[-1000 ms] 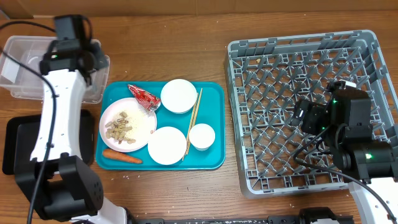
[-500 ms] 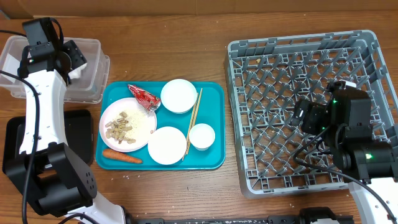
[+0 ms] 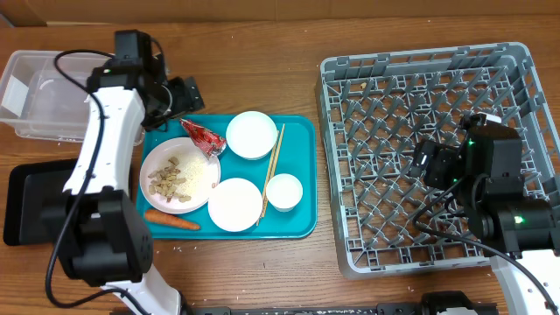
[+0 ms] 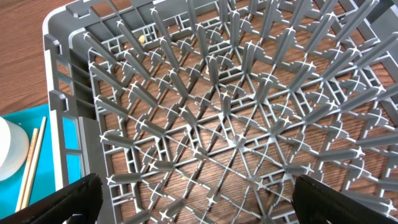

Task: Sort waste into correct bins and load items into the dishwasher
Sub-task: 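Carry the red wrapper with the left gripper into the clear bin and release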

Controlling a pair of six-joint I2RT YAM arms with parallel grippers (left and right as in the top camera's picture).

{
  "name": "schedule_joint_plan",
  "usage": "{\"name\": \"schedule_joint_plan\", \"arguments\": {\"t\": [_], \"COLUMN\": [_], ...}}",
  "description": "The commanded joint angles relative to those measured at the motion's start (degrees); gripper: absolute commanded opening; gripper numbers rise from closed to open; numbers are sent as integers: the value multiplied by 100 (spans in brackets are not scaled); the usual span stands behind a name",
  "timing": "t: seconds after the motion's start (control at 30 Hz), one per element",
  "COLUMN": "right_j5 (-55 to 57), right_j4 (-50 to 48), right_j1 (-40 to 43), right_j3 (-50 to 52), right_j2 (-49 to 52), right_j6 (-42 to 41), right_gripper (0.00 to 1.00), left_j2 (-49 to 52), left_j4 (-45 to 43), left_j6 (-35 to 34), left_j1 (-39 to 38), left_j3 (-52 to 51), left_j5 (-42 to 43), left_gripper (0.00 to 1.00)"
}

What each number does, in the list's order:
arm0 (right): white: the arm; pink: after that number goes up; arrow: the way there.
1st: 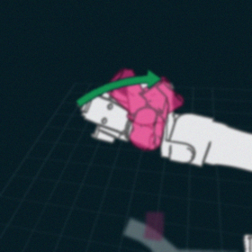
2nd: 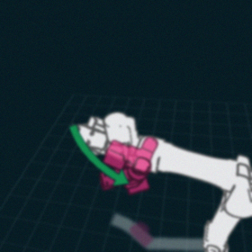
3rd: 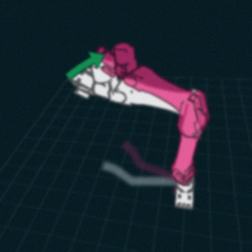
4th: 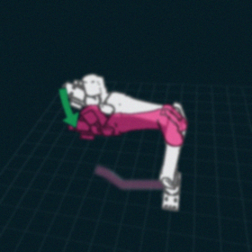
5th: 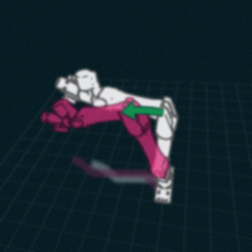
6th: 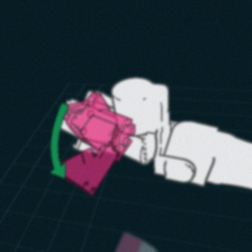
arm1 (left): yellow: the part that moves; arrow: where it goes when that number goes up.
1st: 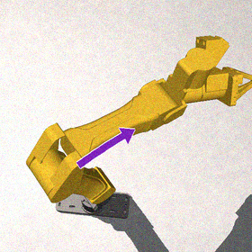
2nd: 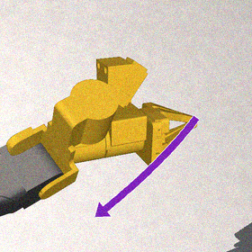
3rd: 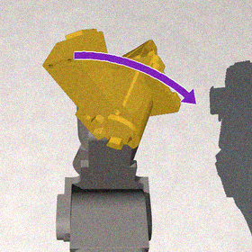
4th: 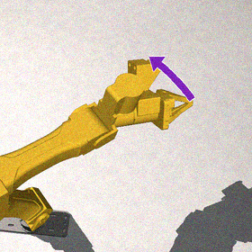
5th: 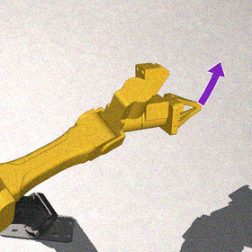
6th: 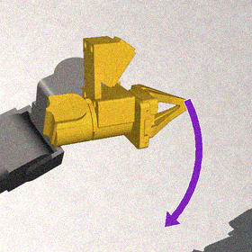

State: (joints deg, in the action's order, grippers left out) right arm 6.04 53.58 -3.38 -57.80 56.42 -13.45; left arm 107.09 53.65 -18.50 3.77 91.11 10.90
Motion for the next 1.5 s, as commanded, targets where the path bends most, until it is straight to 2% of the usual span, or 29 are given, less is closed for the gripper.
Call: {"name": "schedule_joint_plan", "arguments": {"t": [0.0, 0.17, 0.27, 0.43, 0.57, 0.63, 0.73, 1.0, 1.27, 1.47], "right_j5": [61, 59, 61, 63, 66, 105, 201, 210, 210, 210], "right_j4": [-20, 55, 105, 118, 116, 116, 116, 116, 116, 74], "right_j1": [15, 15, 15, 15, 15, 15, 15, 15, 15, 15], "right_j3": [-146, -146, -146, -146, -146, -146, -146, -146, -146, -146], "right_j2": [-35, -35, -37, -35, -35, -35, -35, -35, -37, -35], "right_j6": [-9, -9, -9, -9, -9, -9, -9, -9, -9, -9], "right_gripper": [100, 100, 100, 100, 100, 100, 100, 100, 100, 100], "left_j2": [446, 953, 1182, 1279, 1279, 1276, 1215, 686, 273, 459], "left_j4": [-59, -79, -94, -125, -131, -116, -9, 577, 61, -170], "left_j6": [-343, -426, -428, -426, -424, -422, -398, -203, -74, -76], "left_j1": [-179, -273, -282, -306, -295, -295, -293, 48, 750, 1257], "left_j3": [-35, -35, -35, -26, 35, 103, 302, 1556, 1871, 1849], "left_j5": [-459, -575, -533, -538, -540, -535, -535, -734, -1967, -2013], "left_gripper": [89, 90, 84, 57, 22, 13, 9, 7, 4, 9]}}
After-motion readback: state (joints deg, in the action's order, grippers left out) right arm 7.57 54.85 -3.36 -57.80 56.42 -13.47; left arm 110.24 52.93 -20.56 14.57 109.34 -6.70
